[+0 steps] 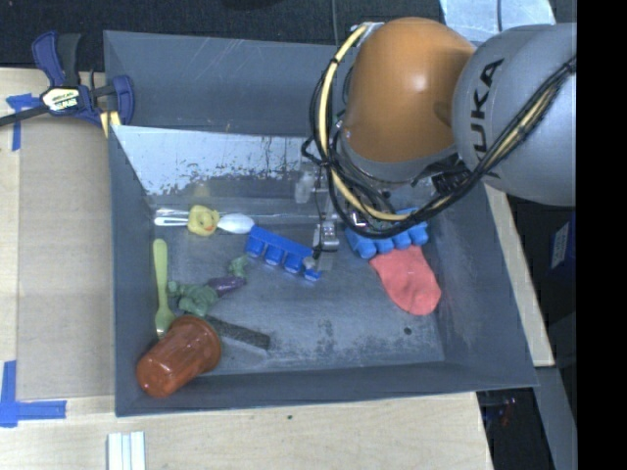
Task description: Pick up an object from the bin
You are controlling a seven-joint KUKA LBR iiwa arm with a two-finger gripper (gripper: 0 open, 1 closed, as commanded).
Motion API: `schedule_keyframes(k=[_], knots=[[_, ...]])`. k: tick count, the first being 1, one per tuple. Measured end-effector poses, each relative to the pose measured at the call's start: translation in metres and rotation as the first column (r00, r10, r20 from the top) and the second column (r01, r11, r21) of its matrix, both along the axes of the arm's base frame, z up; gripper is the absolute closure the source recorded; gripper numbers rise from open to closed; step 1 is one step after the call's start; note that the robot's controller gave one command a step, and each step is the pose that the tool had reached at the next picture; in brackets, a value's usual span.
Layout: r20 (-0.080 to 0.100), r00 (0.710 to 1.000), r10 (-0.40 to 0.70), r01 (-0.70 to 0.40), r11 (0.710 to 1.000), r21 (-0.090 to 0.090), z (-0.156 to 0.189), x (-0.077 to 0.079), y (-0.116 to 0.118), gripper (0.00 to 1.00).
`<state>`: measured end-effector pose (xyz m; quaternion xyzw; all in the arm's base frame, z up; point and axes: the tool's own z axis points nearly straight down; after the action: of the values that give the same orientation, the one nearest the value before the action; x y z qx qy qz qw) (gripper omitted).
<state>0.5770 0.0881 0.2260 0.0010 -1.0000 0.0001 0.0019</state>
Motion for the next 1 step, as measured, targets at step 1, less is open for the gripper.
schedule_keyframes(k=[1], knots=[[0.007, 1.000, -0.002, 0.002, 1.000, 0.001, 0.0039, 0.0016, -0.0002, 0.00]])
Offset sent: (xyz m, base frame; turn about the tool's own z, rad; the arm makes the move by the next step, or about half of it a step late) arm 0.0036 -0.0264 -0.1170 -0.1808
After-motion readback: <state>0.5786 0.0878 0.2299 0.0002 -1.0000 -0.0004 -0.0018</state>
